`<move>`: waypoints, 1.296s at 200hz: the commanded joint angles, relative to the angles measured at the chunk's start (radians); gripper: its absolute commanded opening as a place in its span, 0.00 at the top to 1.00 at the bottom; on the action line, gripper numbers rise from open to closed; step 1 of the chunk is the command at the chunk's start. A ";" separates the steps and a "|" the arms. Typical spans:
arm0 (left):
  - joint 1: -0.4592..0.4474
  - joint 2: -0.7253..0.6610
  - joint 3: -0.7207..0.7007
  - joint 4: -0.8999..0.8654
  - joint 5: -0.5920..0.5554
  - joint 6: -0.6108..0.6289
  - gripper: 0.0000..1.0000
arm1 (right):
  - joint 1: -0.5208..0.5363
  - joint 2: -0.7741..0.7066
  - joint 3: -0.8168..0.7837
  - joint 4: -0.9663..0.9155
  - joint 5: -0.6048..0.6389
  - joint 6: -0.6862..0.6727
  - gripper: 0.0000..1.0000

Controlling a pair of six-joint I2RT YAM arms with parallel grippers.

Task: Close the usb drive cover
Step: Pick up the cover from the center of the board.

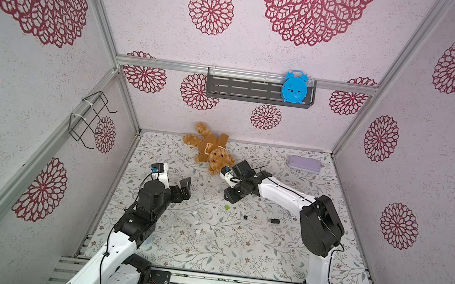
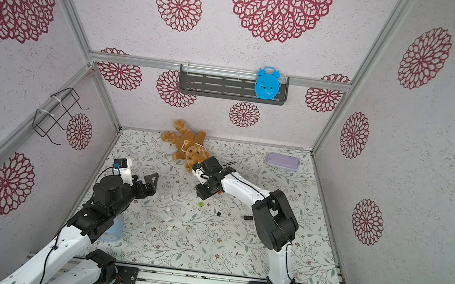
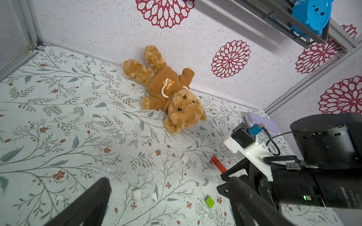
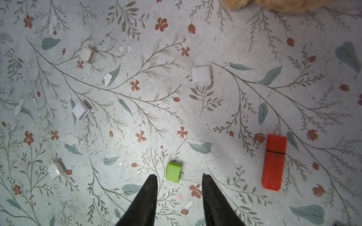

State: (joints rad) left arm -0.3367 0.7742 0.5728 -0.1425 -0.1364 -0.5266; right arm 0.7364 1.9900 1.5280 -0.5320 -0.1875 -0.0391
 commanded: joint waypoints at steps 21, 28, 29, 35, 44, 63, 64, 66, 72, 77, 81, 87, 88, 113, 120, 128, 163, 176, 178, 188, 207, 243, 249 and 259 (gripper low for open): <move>0.009 0.007 -0.004 0.004 -0.001 0.007 0.03 | 0.006 0.095 0.097 -0.075 -0.088 -0.060 0.57; 0.009 0.011 -0.003 0.006 0.001 0.007 0.03 | 0.007 0.105 0.109 -0.075 -0.100 -0.061 0.56; 0.009 0.012 -0.002 0.006 0.001 0.007 0.03 | 0.006 0.107 0.109 -0.075 -0.102 -0.061 0.56; 0.010 0.015 -0.002 0.008 0.002 0.007 0.03 | 0.006 0.117 0.120 -0.080 -0.106 -0.061 0.56; 0.009 0.020 -0.001 0.011 0.003 0.006 0.03 | 0.007 0.131 0.135 -0.091 -0.111 -0.064 0.56; 0.009 0.033 0.004 0.012 0.002 0.009 0.03 | 0.006 0.154 0.147 -0.104 -0.117 -0.072 0.56; 0.009 0.033 0.004 0.012 0.003 0.010 0.03 | 0.007 0.155 0.147 -0.104 -0.118 -0.072 0.56; 0.010 0.034 0.004 0.012 0.003 0.011 0.03 | 0.007 0.156 0.146 -0.105 -0.120 -0.073 0.56; 0.010 0.037 0.006 0.012 0.006 0.010 0.03 | 0.007 0.160 0.146 -0.108 -0.127 -0.074 0.56; 0.010 0.037 0.007 0.012 0.005 0.010 0.03 | 0.007 0.163 0.145 -0.109 -0.131 -0.075 0.56; 0.009 0.038 0.007 0.012 0.006 0.010 0.03 | 0.007 0.165 0.146 -0.111 -0.136 -0.074 0.56; 0.010 0.040 0.007 0.012 0.006 0.011 0.03 | 0.007 0.168 0.144 -0.116 -0.142 -0.075 0.56; 0.010 0.039 0.007 0.012 0.006 0.011 0.03 | 0.008 0.168 0.144 -0.116 -0.141 -0.075 0.56; 0.010 0.043 0.007 0.015 0.008 0.010 0.03 | 0.008 0.167 0.129 -0.130 -0.135 -0.080 0.56; 0.010 0.044 0.007 0.016 0.009 0.009 0.03 | 0.008 0.164 0.122 -0.132 -0.138 -0.081 0.56; 0.010 0.045 0.007 0.018 0.011 0.008 0.03 | 0.008 0.161 0.115 -0.133 -0.141 -0.081 0.56; 0.010 0.051 0.007 0.023 0.018 0.004 0.03 | 0.008 0.142 0.085 -0.138 -0.145 -0.088 0.56; 0.010 0.051 0.007 0.024 0.018 0.003 0.03 | 0.008 0.135 0.074 -0.141 -0.137 -0.088 0.56; 0.010 0.051 0.007 0.023 0.019 0.004 0.03 | 0.008 0.134 0.073 -0.141 -0.135 -0.088 0.56; 0.009 0.050 0.007 0.021 0.020 0.004 0.03 | 0.009 0.126 0.064 -0.142 -0.124 -0.089 0.56; 0.010 0.044 0.002 0.019 0.019 0.002 0.03 | 0.011 0.110 0.046 -0.140 -0.110 -0.089 0.56; 0.010 0.037 -0.001 0.020 0.016 -0.001 0.03 | 0.033 0.069 -0.001 -0.134 -0.054 -0.107 0.56; 0.009 0.038 -0.001 0.021 0.015 -0.002 0.03 | 0.037 0.062 -0.009 -0.128 -0.043 -0.113 0.56; 0.010 0.040 0.001 0.022 0.019 -0.001 0.03 | 0.042 0.051 -0.027 -0.109 -0.008 -0.122 0.57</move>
State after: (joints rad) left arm -0.3363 0.8188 0.5728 -0.1394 -0.1211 -0.5274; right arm 0.7582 2.1006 1.5383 -0.6262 -0.2768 -0.1234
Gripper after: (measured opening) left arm 0.972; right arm 0.438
